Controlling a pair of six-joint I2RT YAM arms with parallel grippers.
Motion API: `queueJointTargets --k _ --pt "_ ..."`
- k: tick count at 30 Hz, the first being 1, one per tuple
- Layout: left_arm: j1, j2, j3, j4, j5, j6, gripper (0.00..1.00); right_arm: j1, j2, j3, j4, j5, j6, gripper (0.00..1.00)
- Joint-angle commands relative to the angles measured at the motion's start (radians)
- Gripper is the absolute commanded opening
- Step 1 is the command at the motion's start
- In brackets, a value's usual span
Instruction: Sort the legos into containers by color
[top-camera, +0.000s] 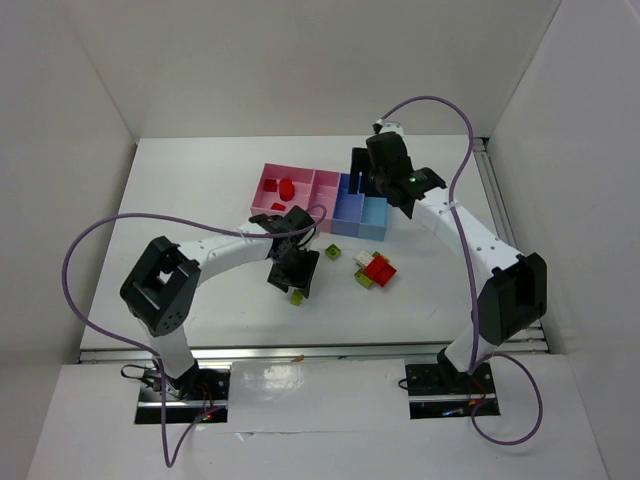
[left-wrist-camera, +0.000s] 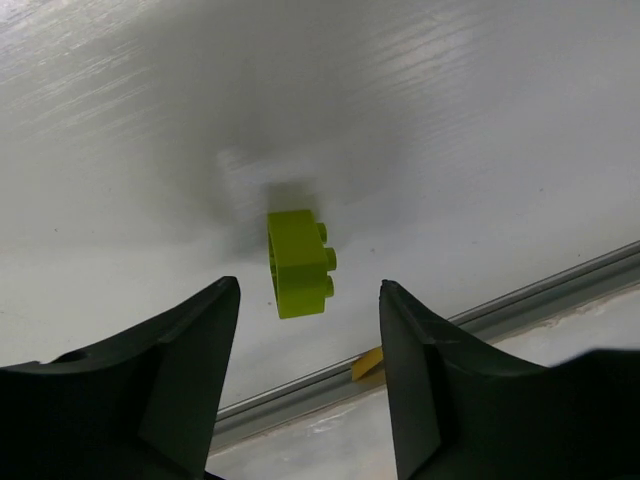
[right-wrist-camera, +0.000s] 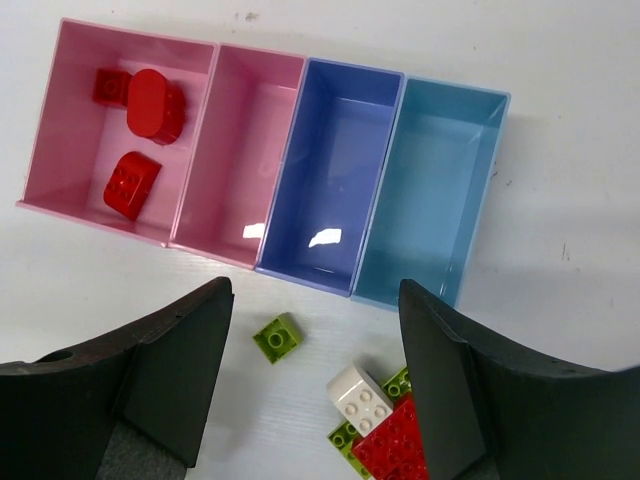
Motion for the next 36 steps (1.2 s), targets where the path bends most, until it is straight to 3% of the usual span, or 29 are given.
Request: queueJointTargets --k 1,11,13,14,15,22,28,36 --pt "0.002 0.013 0.013 0.007 -0.013 0.011 0.67 -0.010 0.000 0.019 0.001 0.023 0.009 0.75" --pt "-0.028 0.088 0.045 -0.033 -0.096 0.012 0.59 -0.019 0.030 0.028 0.019 0.014 -0.001 0.75" --pt "-0.028 0.088 0.055 -0.043 -0.096 0.012 0.49 -0.028 0.030 0.028 0.028 0.014 -0.001 0.75" --pt "-0.028 0.088 0.065 -0.057 -0.096 0.012 0.35 -0.028 0.030 0.028 0.028 0.014 -0.001 0.75" --pt "-0.028 0.074 0.093 -0.066 -0.096 0.012 0.29 -0.028 0.030 0.028 0.028 0.014 -0.001 0.75" --pt "0.011 0.132 0.339 -0.192 -0.121 0.038 0.01 -0.060 0.003 -0.004 0.039 0.014 -0.010 0.75" --pt "0.105 0.220 0.599 -0.258 -0.062 0.026 0.00 -0.110 -0.037 -0.059 0.062 -0.029 0.012 0.75" --pt "0.229 0.448 1.002 -0.237 -0.013 -0.035 0.00 -0.131 -0.077 -0.124 0.053 -0.057 0.039 0.75"
